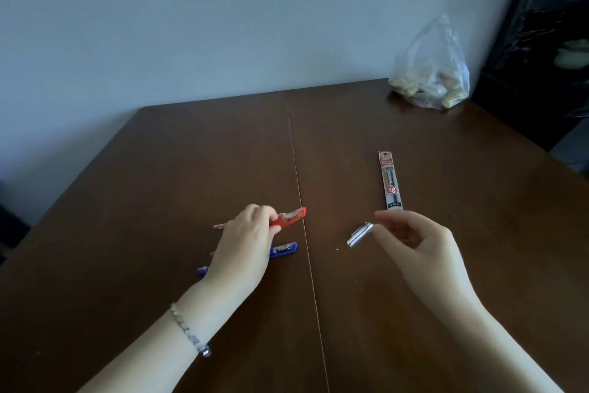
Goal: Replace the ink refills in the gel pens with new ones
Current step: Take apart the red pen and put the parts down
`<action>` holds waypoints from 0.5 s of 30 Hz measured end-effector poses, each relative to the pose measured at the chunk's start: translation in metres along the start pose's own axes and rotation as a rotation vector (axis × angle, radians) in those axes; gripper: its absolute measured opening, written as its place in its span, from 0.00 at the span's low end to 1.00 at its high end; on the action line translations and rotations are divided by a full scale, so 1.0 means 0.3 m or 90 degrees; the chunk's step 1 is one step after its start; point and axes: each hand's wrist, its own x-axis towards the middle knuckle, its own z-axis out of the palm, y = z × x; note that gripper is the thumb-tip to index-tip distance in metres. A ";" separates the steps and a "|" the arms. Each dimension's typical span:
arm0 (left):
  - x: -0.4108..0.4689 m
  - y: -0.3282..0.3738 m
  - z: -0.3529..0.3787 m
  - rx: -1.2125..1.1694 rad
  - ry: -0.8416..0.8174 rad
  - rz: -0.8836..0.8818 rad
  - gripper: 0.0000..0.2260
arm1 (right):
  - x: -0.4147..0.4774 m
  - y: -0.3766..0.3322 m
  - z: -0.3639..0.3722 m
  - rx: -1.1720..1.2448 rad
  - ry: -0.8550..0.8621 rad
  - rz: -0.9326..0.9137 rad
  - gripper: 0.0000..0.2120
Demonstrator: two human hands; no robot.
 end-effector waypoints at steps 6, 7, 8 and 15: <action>-0.070 0.144 -0.072 -0.213 0.028 0.155 0.11 | 0.007 -0.065 0.079 0.127 -0.179 0.069 0.09; -0.078 0.144 -0.068 -0.222 0.022 0.157 0.12 | 0.004 -0.066 0.083 0.125 -0.188 0.050 0.09; -0.087 0.143 -0.067 -0.236 0.012 0.153 0.13 | -0.001 -0.063 0.084 0.112 -0.198 0.025 0.10; -0.091 0.179 -0.097 -0.463 -0.135 0.077 0.10 | -0.039 -0.055 0.013 0.085 -0.213 -0.107 0.06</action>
